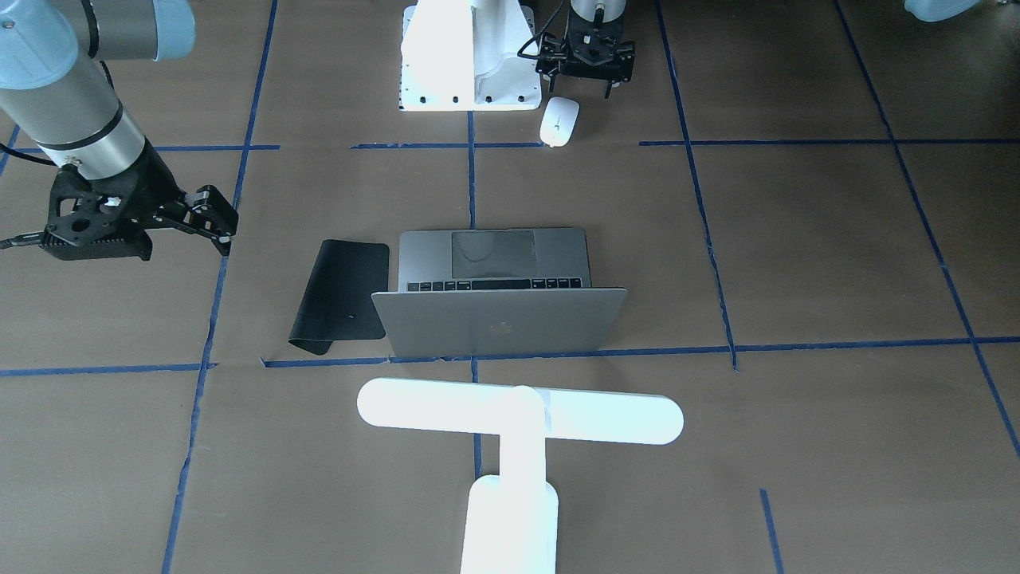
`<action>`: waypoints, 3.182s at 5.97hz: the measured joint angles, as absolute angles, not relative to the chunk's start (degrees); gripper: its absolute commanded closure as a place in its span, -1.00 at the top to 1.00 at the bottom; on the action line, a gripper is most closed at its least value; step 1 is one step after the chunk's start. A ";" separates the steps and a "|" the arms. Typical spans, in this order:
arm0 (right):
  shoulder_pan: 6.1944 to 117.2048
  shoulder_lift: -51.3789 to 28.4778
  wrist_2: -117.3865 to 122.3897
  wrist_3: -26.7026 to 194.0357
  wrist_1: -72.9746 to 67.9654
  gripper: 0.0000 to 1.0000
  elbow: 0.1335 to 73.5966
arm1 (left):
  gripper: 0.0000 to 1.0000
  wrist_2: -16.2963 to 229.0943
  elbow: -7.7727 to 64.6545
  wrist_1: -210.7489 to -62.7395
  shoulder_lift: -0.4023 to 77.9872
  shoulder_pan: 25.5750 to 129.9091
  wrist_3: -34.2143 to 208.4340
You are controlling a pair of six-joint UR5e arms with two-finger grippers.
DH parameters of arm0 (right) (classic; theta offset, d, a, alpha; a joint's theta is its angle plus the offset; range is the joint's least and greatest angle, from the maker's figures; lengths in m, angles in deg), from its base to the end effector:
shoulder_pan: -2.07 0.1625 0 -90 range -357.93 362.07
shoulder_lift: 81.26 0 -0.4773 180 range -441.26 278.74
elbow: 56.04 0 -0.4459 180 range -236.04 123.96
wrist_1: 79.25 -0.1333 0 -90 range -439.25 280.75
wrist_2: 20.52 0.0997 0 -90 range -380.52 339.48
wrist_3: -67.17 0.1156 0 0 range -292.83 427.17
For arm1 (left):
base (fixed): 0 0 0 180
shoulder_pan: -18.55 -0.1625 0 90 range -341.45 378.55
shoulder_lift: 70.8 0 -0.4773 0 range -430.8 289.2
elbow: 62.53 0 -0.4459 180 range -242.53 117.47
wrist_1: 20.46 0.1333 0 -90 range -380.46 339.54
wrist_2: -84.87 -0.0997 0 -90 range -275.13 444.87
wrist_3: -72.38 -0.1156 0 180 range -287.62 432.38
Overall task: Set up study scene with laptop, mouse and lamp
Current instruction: 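Release the pad and raise the right gripper while the left gripper reaches the mouse, then grasp the white mouse with the left gripper, then carry the white mouse with the left gripper onto the black mouse pad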
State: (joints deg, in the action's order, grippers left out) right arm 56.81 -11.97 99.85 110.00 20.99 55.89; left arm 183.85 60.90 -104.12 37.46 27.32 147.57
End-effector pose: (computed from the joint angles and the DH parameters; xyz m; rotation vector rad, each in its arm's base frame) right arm -0.3051 -0.5612 0.3377 0.1038 -0.7476 -0.0240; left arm 0.5529 -0.2019 0.2752 0.0161 0.8043 0.1617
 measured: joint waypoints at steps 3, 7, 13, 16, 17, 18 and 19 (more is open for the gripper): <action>60.14 -11.98 100.75 104.83 23.44 1.00 55.92 | 1.00 183.89 53.10 -112.03 38.67 26.49 148.08; 60.33 -11.83 100.69 104.70 23.49 1.00 56.10 | 1.00 183.84 51.23 -112.39 39.12 26.46 148.03; 60.47 -11.82 100.68 104.69 23.49 1.00 56.19 | -0.65 183.81 49.72 -112.47 39.51 26.46 147.96; 60.55 -11.70 100.68 104.69 23.49 1.00 56.45 | -0.88 183.98 50.81 -112.21 39.59 27.82 147.49; 60.62 -11.46 100.68 104.69 23.49 1.00 56.85 | -0.88 184.20 51.54 -111.87 39.69 30.50 146.90; 60.70 -11.29 100.68 104.64 23.49 1.00 57.04 | -0.88 184.28 51.57 -111.60 40.87 33.80 145.37; 60.81 -11.01 100.70 104.09 23.49 1.00 57.06 | -0.89 184.31 50.80 -111.46 43.44 36.74 143.87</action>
